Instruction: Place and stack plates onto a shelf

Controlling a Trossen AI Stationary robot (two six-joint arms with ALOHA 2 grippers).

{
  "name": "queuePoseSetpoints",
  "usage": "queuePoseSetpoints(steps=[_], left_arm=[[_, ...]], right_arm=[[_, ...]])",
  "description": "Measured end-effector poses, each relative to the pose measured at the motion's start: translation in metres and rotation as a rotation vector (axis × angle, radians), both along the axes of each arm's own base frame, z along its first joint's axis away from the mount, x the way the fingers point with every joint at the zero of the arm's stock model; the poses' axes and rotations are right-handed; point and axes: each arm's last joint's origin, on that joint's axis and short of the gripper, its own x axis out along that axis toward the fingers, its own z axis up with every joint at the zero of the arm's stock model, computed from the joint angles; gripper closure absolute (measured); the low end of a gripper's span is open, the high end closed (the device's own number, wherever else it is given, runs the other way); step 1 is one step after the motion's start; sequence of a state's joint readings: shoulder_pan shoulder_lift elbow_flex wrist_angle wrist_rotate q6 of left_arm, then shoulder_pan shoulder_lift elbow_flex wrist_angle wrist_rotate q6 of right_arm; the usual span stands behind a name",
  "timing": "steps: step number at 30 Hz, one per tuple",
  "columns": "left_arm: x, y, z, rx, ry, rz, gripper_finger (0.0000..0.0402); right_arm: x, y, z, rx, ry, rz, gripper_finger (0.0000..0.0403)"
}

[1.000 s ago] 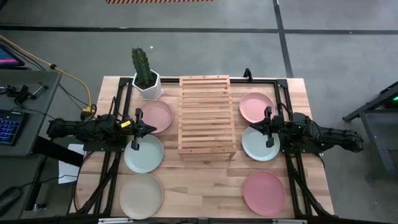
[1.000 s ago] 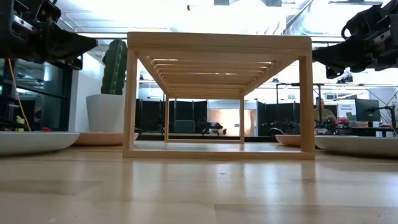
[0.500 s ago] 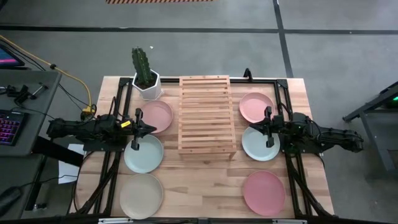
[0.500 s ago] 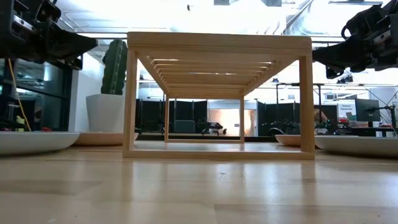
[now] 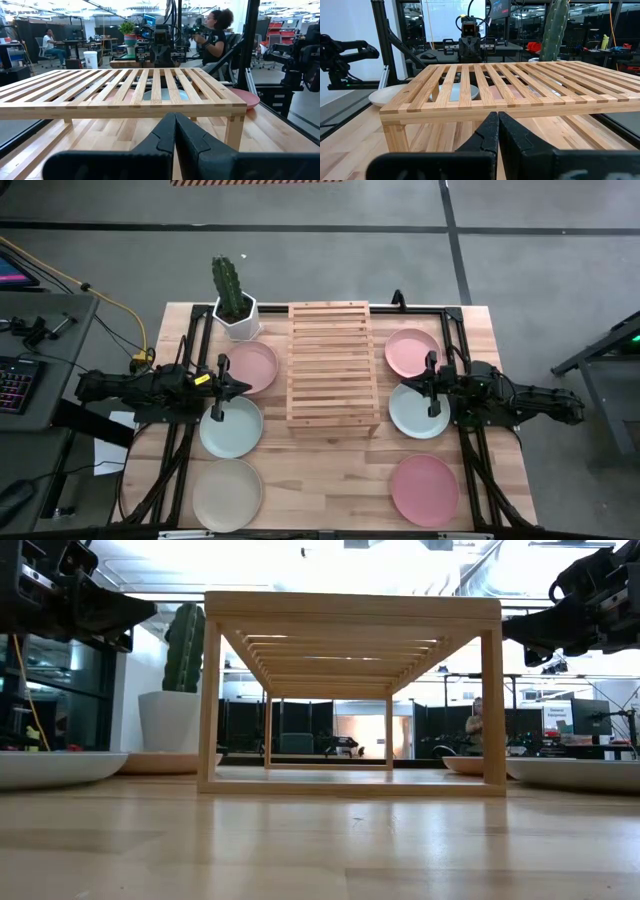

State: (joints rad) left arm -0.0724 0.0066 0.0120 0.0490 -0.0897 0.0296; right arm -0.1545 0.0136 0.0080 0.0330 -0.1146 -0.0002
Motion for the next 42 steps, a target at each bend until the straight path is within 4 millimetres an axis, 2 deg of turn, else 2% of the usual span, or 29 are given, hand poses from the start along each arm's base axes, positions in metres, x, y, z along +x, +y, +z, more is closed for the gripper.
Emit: queuePoseSetpoints(steps=[29,31,34,38,40,42], left_arm=[[0.000,0.000,0.000,0.000,-0.001,0.000,0.0401],[0.000,0.000,0.000,0.000,0.000,0.000,0.0401],[0.000,0.000,0.000,0.000,0.000,0.000,0.0402],[0.000,0.000,0.000,0.000,0.000,0.000,0.0402],[0.000,0.000,0.000,0.000,0.000,0.000,0.0401],[0.000,0.000,0.000,0.000,-0.001,0.000,0.0402]], right_arm=[[0.000,0.000,0.000,0.002,0.000,0.000,0.0402],[0.000,0.000,0.000,0.044,-0.003,0.001,0.0402],[0.000,0.000,0.003,0.205,-0.038,-0.007,0.0402],[-0.003,-0.003,0.019,0.345,-0.234,-0.067,0.0402],[-0.004,-0.003,0.027,0.366,-0.316,-0.058,0.0402],[-0.002,-0.004,0.029,0.370,-0.313,-0.079,0.0402]])
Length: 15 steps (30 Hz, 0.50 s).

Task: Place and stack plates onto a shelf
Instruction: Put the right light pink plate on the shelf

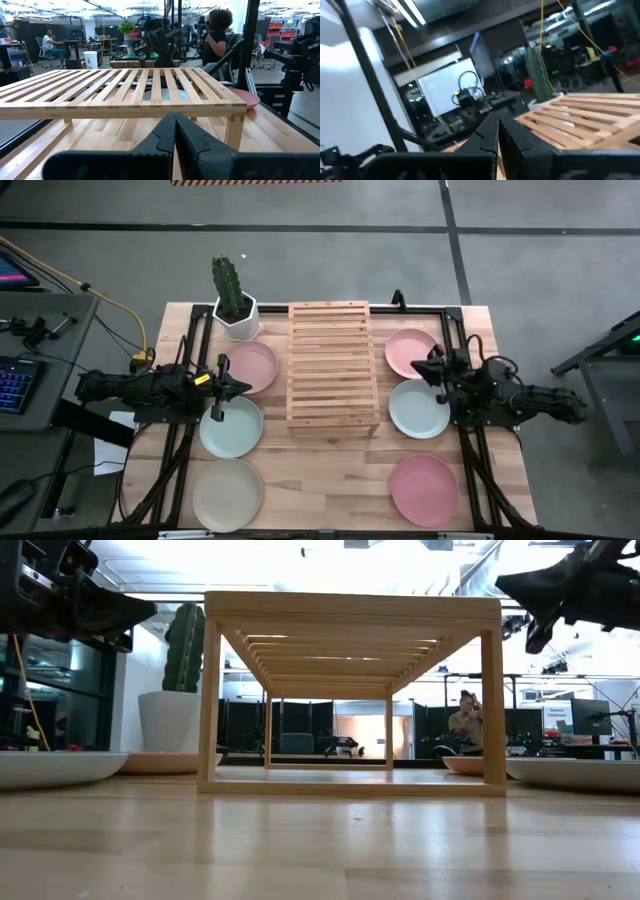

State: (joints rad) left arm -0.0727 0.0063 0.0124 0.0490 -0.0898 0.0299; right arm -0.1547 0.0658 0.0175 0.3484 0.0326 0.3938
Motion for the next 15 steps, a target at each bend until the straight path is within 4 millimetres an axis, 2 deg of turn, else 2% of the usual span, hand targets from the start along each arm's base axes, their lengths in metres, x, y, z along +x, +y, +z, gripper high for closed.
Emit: queuePoseSetpoints(steps=[3,6,12,15], left_arm=[[0.000,0.000,0.000,0.000,0.000,0.000,0.0401],[0.000,0.000,0.000,0.000,0.000,0.000,0.0401],[0.000,0.000,0.000,0.000,0.000,0.000,0.0402],[0.000,0.000,0.000,0.000,0.000,0.000,0.0401]], right_arm=[[0.006,-0.004,0.004,0.037,0.072,-0.098,0.0400],[0.016,-0.009,0.002,0.073,0.228,-0.209,0.0385],[0.033,-0.025,0.002,0.176,0.640,-0.479,0.0312],[0.035,-0.034,0.002,0.301,0.825,-0.617,0.0274]])
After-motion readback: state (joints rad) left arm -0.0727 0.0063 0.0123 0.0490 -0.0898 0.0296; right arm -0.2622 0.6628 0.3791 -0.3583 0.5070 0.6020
